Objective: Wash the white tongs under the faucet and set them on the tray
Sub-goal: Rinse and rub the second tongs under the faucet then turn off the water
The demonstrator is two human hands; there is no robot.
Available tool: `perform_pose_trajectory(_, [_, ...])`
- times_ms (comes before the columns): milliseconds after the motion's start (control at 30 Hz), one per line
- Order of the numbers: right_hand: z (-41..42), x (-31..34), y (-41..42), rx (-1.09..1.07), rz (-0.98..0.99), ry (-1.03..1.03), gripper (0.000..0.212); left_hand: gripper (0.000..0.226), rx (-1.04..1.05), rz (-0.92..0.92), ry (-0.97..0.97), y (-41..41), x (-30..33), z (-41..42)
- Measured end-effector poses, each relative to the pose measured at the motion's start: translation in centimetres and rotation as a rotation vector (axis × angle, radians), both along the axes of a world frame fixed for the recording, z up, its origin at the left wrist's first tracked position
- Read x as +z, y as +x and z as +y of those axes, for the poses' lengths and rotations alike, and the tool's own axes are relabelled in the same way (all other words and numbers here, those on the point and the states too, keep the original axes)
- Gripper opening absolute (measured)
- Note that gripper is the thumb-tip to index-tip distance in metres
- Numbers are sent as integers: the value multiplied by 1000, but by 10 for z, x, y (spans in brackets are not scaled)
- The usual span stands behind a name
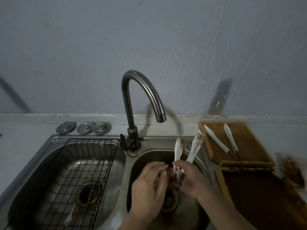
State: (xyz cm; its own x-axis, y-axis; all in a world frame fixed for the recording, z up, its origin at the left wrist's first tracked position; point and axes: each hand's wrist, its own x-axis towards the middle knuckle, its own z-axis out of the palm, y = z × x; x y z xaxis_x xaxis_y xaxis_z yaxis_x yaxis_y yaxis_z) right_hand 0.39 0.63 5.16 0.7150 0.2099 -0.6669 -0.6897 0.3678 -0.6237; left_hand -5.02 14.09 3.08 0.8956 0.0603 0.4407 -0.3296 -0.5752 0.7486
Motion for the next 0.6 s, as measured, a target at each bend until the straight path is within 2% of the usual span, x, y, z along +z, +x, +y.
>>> perform_pose_trajectory(100, [-7, -3, 7, 132, -26, -190, 6, 25, 261, -30, -62, 26, 5, 33])
perform_pose_trajectory(167, [-7, -6, 9, 251, -61, -313, 11, 41, 401, 100, -114, 49, 10, 55])
perform_pose_trajectory(267, [0, -12, 15, 339, -131, -416, 16, 57, 447, 257, -28, 81, 10, 82])
perform_pose_trajectory(400, [7, -23, 22, 393, -205, -548, 35, 31, 443, 392, -21, 113, 0, 91])
perform_pose_trajectory(500, [10, -32, 29, 405, -208, -571, 41, 34, 513, 361, 79, 124, 0, 91])
perform_pose_trajectory(600, [14, -38, 33, 397, -171, -541, 41, 29, 545, 324, 95, 126, -2, 92])
